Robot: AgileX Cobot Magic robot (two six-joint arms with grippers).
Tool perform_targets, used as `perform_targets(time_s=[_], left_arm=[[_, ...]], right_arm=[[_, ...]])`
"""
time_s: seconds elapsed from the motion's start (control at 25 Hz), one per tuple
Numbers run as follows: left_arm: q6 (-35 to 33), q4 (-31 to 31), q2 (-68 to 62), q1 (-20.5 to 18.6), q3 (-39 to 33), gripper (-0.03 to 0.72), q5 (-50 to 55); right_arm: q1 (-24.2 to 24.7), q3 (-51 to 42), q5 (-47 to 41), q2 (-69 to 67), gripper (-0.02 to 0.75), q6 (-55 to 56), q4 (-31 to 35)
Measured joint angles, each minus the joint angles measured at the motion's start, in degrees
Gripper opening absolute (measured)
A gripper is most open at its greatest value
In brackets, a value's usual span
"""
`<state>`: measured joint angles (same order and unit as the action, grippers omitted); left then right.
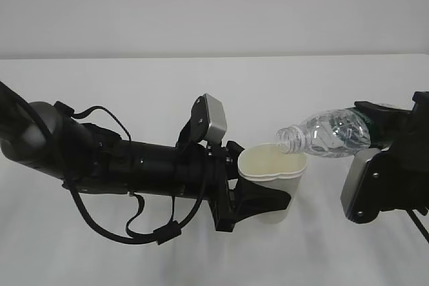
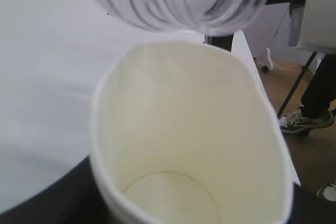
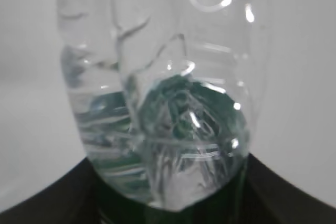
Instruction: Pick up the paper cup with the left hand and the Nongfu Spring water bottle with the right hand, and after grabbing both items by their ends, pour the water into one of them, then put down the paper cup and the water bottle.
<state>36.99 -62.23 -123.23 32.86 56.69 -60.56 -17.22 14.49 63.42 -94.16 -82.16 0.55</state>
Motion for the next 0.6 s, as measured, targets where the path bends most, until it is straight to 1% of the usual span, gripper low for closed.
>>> perform_targets(time_s=[0.6], left_arm=[[0.24, -0.17, 0.00, 0.00, 0.00, 0.444, 0.00]], right_arm=[[0.00, 0.00, 0.00, 0.00, 0.410, -1.42, 0.12]])
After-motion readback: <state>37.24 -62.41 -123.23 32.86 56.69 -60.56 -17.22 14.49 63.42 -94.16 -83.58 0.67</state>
